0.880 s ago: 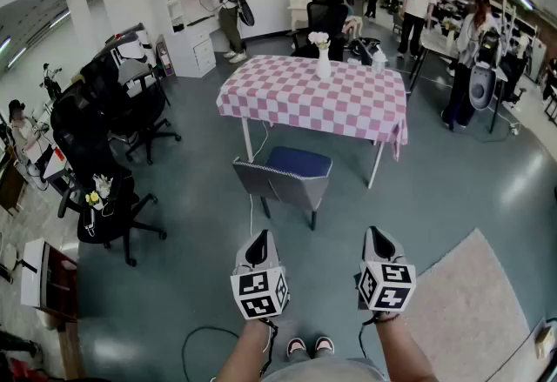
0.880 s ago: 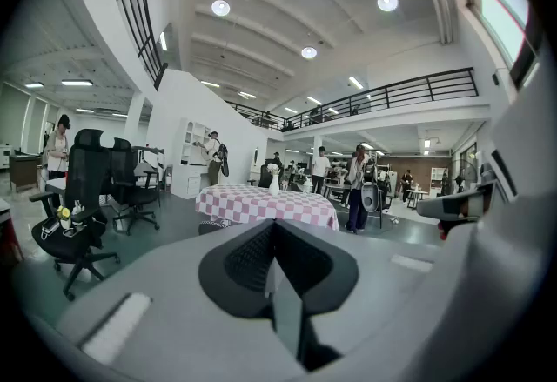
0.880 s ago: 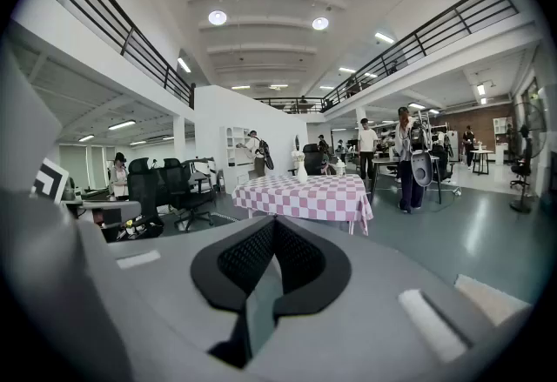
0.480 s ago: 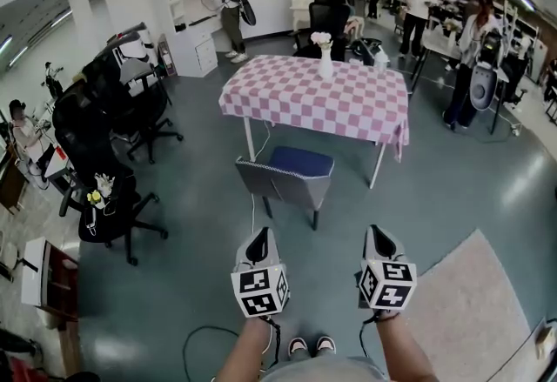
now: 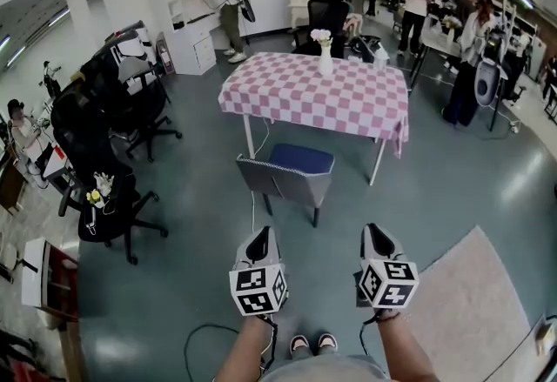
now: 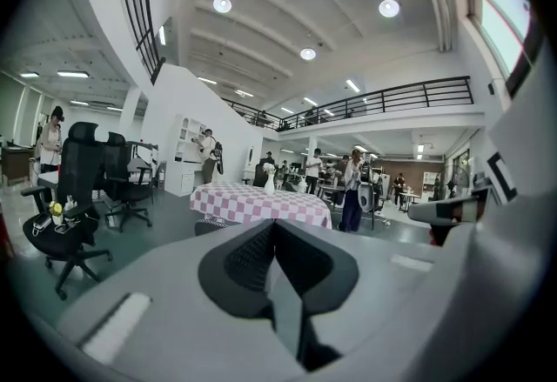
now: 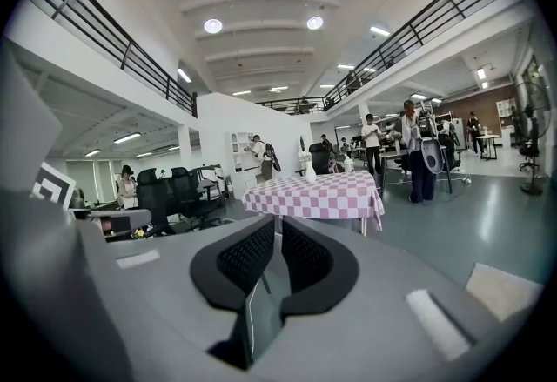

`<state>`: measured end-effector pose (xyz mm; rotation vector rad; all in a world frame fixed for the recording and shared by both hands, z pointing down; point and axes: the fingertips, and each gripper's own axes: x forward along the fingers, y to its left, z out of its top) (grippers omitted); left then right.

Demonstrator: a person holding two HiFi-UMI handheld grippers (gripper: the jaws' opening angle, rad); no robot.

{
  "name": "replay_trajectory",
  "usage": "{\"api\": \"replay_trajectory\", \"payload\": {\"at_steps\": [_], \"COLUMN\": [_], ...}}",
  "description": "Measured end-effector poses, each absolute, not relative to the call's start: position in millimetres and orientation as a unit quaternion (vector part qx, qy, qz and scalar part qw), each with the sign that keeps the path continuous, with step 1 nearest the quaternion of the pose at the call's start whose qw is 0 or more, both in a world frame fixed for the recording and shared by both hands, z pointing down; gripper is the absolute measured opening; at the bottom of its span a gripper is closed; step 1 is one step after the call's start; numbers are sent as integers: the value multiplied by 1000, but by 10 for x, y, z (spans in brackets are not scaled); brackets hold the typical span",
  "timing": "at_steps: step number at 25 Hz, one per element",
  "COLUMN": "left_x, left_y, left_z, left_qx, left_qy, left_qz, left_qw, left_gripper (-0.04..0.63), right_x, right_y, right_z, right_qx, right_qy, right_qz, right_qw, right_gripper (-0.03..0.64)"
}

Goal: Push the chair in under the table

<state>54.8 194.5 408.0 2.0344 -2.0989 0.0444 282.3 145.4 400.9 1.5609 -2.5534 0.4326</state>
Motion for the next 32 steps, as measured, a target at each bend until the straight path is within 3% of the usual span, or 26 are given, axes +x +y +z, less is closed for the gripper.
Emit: {"api": "replay_trajectory", "payload": {"at_steps": [2,4,8,11,25,32], "left_x": [538,535,506,480,-140,-475], "left_y": [1945,1943,1954,1961,2059,1823], "left_z": [4080,4078,4084,4089,4463,4498], "left_qx": [695,699,707,711,694,678], "left_qy": [-711,-706,-698,-693,-703,-720], "left_qz": [15,12,15,18,28,40], "left_qw": [112,115,114,116,154,142], "left_gripper": [3,57,74,123,98,81], "right_x": [2782,2738,2624,2554,2253,1946], "right_y": [1468,1479,1513,1539,1512,1123], "right_z": [4008,4010,4039,4051,4278,4422], "right_qx": [509,505,494,491,501,485], "right_qy": [-847,-850,-855,-857,-848,-854], "right_qz": [142,140,137,134,134,139], "right_qw": [60,62,71,80,113,125], "right_gripper": [15,29,107,137,141,140]}}
